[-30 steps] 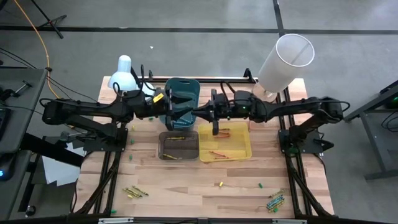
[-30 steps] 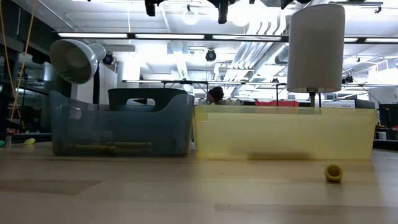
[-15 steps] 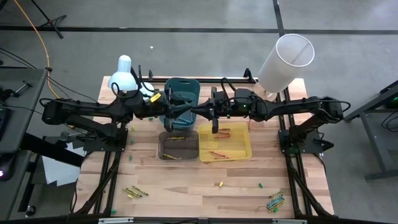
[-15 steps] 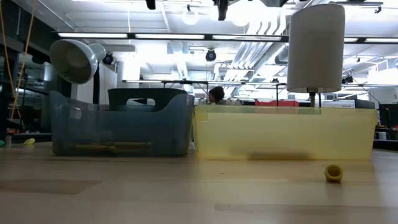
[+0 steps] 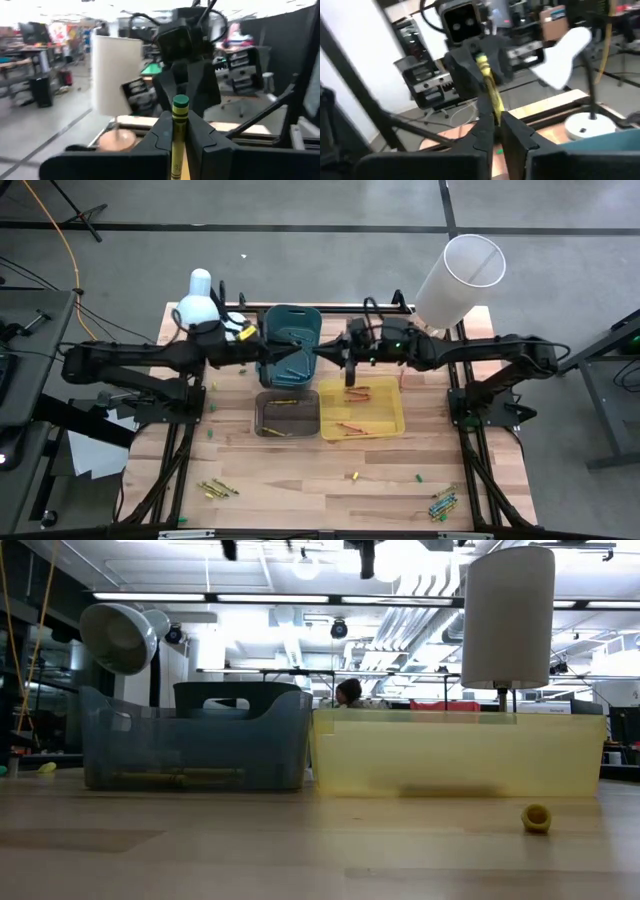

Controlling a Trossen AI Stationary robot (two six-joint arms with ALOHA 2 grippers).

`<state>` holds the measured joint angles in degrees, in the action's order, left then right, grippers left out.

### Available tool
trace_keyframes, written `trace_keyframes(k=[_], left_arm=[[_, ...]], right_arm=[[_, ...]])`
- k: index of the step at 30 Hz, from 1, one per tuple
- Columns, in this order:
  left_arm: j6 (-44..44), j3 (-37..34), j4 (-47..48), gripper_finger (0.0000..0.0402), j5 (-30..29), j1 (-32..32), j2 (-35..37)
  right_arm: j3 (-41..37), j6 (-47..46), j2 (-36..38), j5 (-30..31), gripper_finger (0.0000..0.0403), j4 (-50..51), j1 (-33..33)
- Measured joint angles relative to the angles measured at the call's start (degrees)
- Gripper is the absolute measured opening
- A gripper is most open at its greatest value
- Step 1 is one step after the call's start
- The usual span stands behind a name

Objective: Sort crayons
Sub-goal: Move the green crayon to the bottom left of the table

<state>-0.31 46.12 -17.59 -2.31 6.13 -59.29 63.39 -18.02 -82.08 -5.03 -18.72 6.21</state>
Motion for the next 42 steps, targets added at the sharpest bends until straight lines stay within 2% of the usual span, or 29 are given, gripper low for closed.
trace_keyframes(k=[3,7,12,17,23,26,28,34,42], left_arm=[[0.2,0.0,8.2,0.0003,-0.1,1.3,5.0],[2.7,0.0,20.3,0.0003,-0.1,0.6,11.5],[12.2,0.1,35.7,0.0001,0.1,-7.2,13.2],[16.2,0.5,39.1,0.0001,0.3,-19.6,7.5],[12.2,7.9,57.1,0.0001,0.4,-29.8,-5.6],[8.9,10.8,60.9,0.0001,2.9,-33.1,-12.1],[6.4,12.3,60.7,0.0001,4.9,-35.0,-15.8],[0.6,13.9,59.1,0.0001,5.2,-38.4,-24.5],[-6.4,14.4,56.7,0.0001,7.6,-37.5,-33.8]], right_arm=[[0.0,0.3,3.4,3.0,0.0066,5.3,1.3],[0.0,2.8,8.7,9.9,0.0126,13.1,2.9],[0.0,5.5,12.6,14.7,0.018,20.9,4.4],[0.0,5.5,13.2,15.1,0.0199,25.1,5.2],[0.0,6.7,12.9,15.0,0.02,29.5,5.5],[0.0,9.1,13.0,15.0,0.02,31.0,5.5],[0.0,10.3,12.9,15.0,0.02,32.4,5.5],[0.0,13.0,12.9,15.0,0.02,34.8,5.5],[0.0,14.0,12.9,15.0,0.02,37.0,5.5]])
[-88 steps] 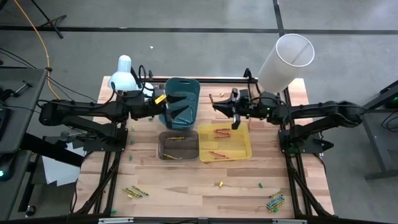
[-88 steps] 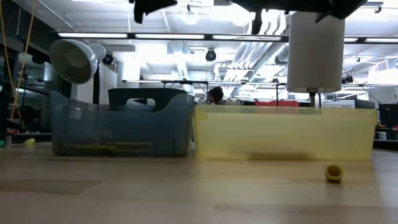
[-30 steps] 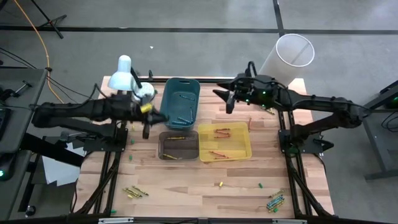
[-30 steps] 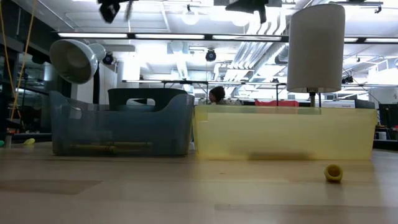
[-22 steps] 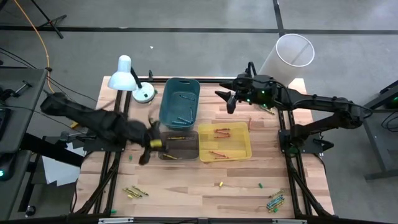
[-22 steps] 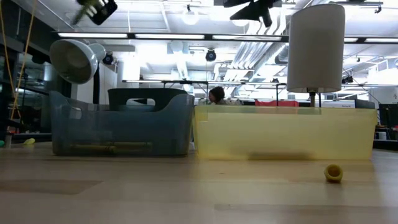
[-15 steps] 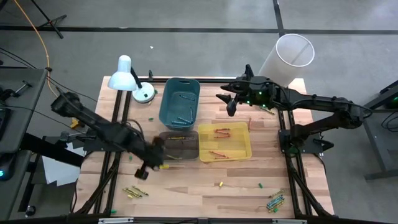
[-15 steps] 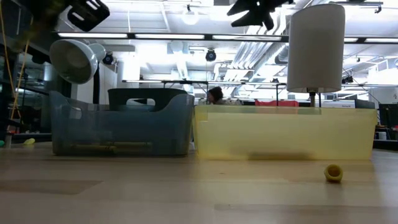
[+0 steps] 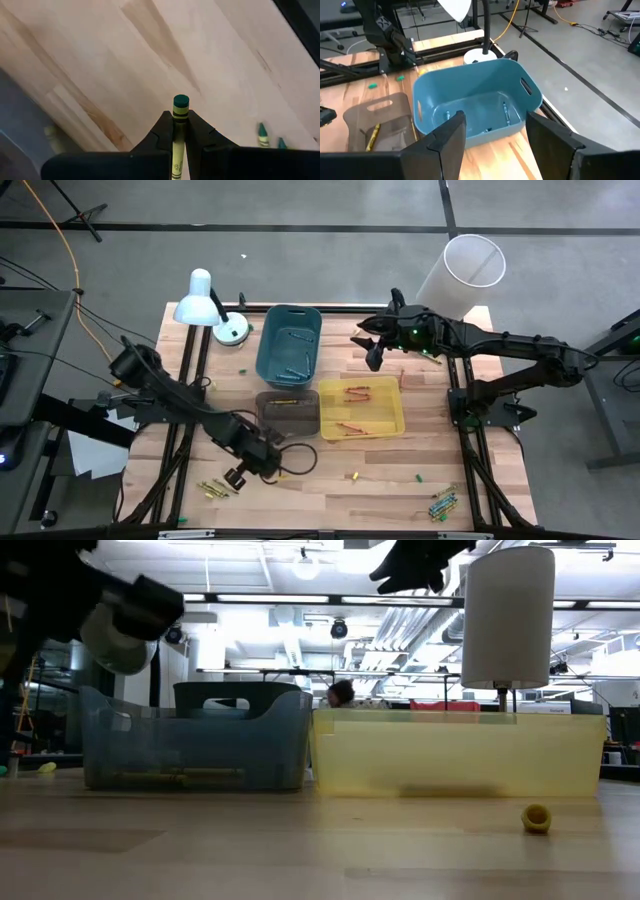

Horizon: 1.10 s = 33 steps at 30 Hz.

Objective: Sort crayons
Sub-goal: Move the green crayon to the bottom left of the table

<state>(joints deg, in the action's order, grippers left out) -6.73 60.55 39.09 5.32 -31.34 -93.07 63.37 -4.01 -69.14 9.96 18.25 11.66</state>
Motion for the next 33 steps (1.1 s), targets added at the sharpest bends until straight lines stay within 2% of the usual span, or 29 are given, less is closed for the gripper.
trace_keyframes(k=[6,12,17,24,28,33], left_arm=[[7.6,4.7,-0.2,0.0001,2.1,2.9,-3.1],[17.1,5.5,-0.3,0.0001,3.9,6.1,-5.9],[23.0,5.8,-2.1,0.0001,8.8,8.4,-10.1],[23.1,11.2,-1.0,0.0001,7.8,8.3,-15.4],[23.2,11.4,0.2,0.0002,5.5,8.0,-15.5],[23.6,11.4,-0.4,0.0023,5.9,8.0,-15.5]], right_arm=[[0.0,0.0,0.0,0.0,0.02,0.3,0.0],[0.0,0.0,0.0,0.0,0.02,1.6,0.0],[0.0,0.0,0.0,0.0,0.02,3.4,0.0],[0.0,0.0,0.0,0.0,0.02,4.3,0.0],[0.0,0.0,0.0,0.0,0.02,5.1,0.0],[0.0,0.0,0.0,0.0,0.02,5.9,0.0]])
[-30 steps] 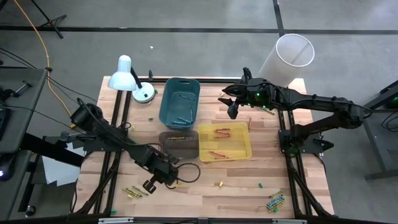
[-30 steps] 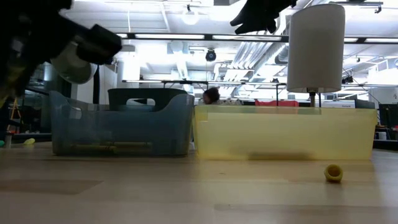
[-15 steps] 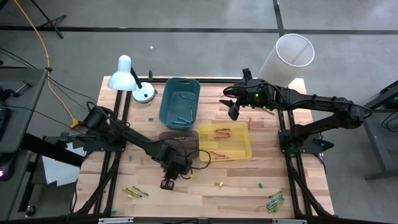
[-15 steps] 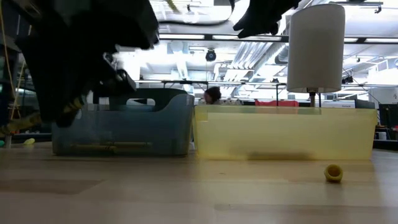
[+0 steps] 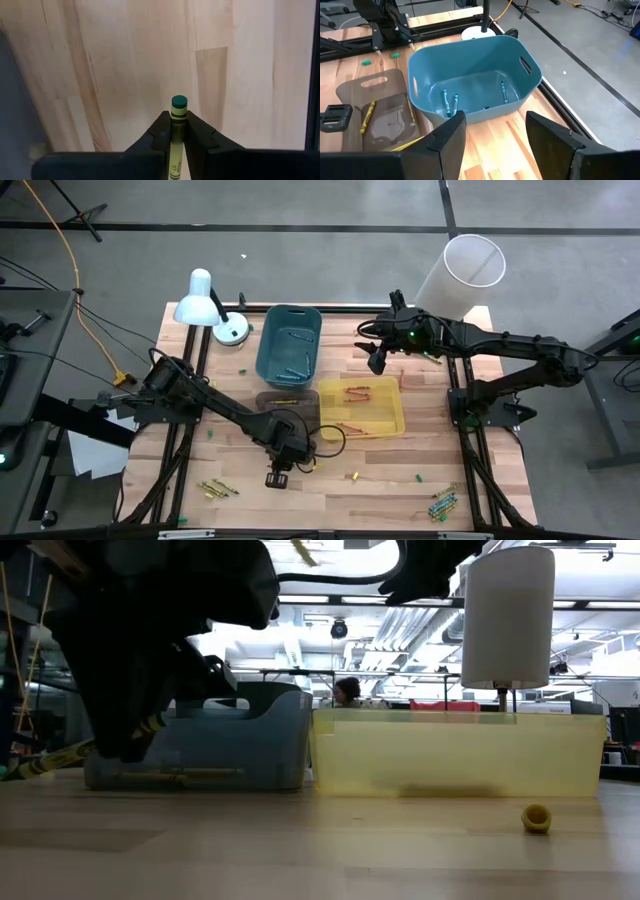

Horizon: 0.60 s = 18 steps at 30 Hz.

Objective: Sort crayons
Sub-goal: Move the green crayon to the bottom left of the table

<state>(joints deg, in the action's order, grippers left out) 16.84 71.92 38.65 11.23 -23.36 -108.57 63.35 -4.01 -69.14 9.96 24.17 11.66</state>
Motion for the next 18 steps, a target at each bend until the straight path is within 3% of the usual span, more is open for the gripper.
trace_keyframes(k=[18], left_arm=[[0.1,0.0,0.7,0.0142,0.7,-0.1,0.0]], right_arm=[[0.0,0.0,0.0,0.0,0.02,0.2,0.0]])
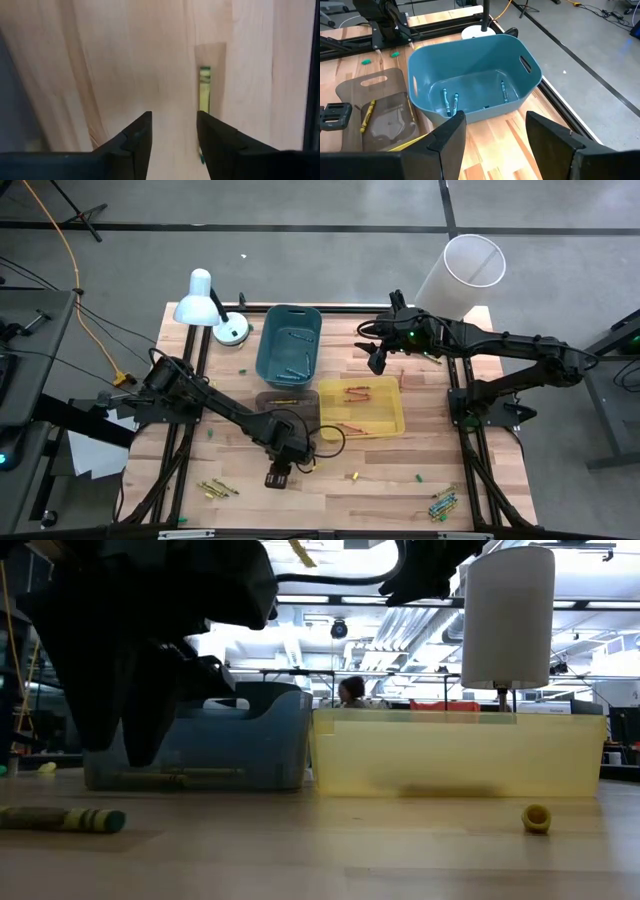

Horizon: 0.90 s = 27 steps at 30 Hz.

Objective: Sort crayons
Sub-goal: Move the green crayon to the bottom left of the table

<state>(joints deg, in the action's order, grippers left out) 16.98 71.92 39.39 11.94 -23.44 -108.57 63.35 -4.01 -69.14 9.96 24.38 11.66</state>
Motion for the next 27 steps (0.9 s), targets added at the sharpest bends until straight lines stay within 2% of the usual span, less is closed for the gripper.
trace_keyframes(k=[5,9,13,16,20,27], left_arm=[[4.5,-0.1,3.0,0.0147,5.9,0.4,2.5],[4.1,-0.1,4.9,0.0128,3.5,-1.8,7.0],[1.5,0.0,4.8,0.007,-3.3,-6.2,10.7],[4.9,-0.9,4.2,0.0013,-3.7,-9.8,11.1],[11.8,-1.8,4.6,0.0004,-3.2,-16.4,11.0],[18.2,-1.8,4.5,0.0001,-3.0,-25.8,13.0]], right_arm=[[0.0,0.0,0.0,0.0,0.02,0.2,0.0],[0.0,0.0,0.0,0.0,0.02,0.3,0.0],[0.0,0.0,0.0,0.0,0.02,0.5,0.0],[0.0,0.0,0.0,0.0,0.02,0.7,0.0],[0.0,0.0,0.0,0.0,0.02,1.1,0.0],[0.0,-3.4,0.0,-0.8,0.02,0.4,0.0]])
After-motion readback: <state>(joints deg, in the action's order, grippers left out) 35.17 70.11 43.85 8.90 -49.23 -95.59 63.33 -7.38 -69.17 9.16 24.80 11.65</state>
